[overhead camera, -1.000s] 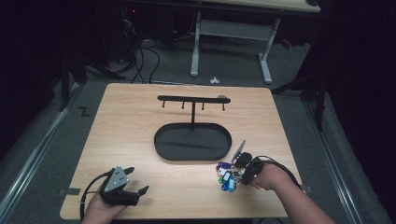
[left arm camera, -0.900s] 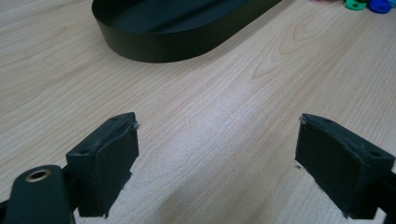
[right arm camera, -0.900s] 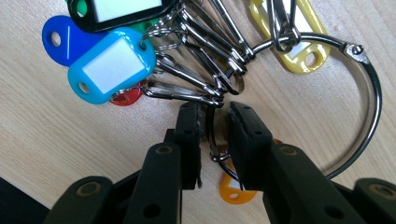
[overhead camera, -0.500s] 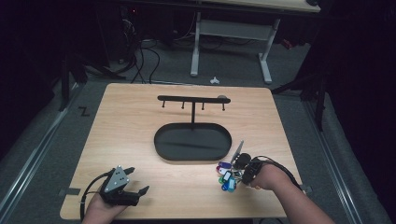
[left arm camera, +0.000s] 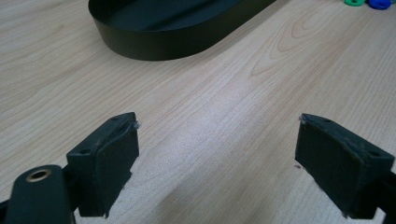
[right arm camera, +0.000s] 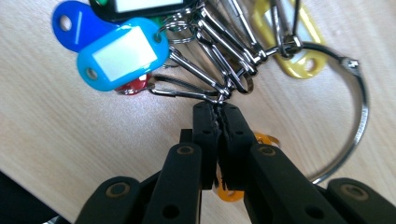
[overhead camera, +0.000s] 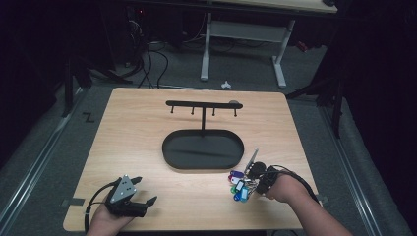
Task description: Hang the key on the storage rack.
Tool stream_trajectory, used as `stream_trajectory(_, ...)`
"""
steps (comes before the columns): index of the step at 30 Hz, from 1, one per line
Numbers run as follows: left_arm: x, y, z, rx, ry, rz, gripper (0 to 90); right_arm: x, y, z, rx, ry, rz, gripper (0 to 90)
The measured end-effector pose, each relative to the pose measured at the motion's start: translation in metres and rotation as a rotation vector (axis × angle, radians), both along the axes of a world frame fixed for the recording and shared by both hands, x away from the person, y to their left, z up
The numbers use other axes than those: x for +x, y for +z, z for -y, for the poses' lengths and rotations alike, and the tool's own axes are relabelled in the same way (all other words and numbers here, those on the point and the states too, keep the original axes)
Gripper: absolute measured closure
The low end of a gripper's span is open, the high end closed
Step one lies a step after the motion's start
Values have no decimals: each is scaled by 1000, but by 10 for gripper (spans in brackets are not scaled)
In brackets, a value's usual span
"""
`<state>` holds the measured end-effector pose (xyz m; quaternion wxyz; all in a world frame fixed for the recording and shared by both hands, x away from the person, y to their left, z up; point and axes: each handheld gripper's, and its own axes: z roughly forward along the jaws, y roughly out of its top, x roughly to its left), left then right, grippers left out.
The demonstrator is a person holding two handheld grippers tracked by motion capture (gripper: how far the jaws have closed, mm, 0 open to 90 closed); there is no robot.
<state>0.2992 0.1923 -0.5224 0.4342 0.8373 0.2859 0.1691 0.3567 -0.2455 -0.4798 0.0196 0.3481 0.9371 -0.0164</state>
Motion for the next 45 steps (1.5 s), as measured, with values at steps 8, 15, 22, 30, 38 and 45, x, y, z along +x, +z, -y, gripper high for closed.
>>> stream_trajectory(8, -1, 0, 2, 10, -6, 0, 139, -5, 32, 2, -14, 18, 70, 867)
stream_trajectory(15, -1, -1, 2, 10, -4, -3, 140, -11, 55, 2, -53, 60, 114, 870)
stream_trajectory(22, -1, -1, 2, 11, -4, -1, 140, -13, 72, 3, -56, 64, 145, 873)
stream_trajectory(30, -1, -1, 2, 16, -6, -3, 141, -14, 87, 4, -52, 62, 169, 873)
stream_trajectory(38, -1, -2, 3, 18, -5, -1, 142, -14, 109, 6, -22, 43, 198, 873)
stream_trajectory(45, -1, -2, 3, 23, -6, -4, 144, -13, 128, 4, -16, 41, 216, 873)
